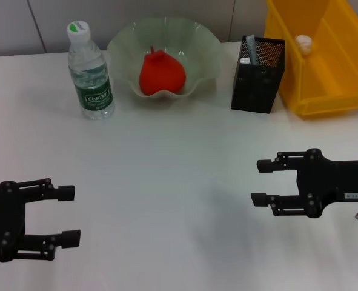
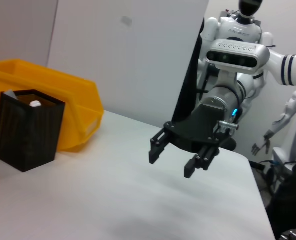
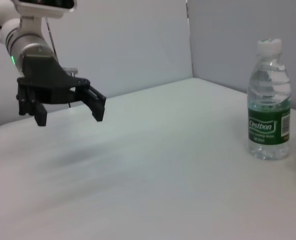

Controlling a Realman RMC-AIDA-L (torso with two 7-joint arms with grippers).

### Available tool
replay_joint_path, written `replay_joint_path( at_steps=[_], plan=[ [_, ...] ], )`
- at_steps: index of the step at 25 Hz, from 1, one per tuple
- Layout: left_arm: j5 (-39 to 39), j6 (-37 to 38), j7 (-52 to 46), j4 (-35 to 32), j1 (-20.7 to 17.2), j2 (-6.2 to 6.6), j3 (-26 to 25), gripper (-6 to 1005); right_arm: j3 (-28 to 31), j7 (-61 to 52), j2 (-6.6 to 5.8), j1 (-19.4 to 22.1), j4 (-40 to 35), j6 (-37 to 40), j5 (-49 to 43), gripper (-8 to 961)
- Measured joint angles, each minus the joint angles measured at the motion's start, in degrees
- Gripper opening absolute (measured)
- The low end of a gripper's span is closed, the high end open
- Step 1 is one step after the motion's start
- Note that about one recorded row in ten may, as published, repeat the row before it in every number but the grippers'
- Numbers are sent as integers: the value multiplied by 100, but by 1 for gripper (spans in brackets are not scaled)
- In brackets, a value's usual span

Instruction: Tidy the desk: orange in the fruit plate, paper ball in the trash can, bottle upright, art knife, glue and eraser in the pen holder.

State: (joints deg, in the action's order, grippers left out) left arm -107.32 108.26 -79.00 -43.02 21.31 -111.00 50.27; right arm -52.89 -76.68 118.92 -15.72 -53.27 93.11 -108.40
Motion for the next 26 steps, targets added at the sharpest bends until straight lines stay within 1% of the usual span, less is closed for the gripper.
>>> replay_joint_path(
  at_steps=[5,10,26],
  plan=[
    [-9,-37,6,5,7,-2,2,841,-1,-3,-6,-62,98,-17,-32,666],
    [-130,-47,8,4,30,-43,-10,842,-1,-1,-5,-62,119,-23,-63,666],
    [-176,-55,11,0,40,-55,-26,841,-1,7,8,-73,203,-13,-76,666]
  ],
)
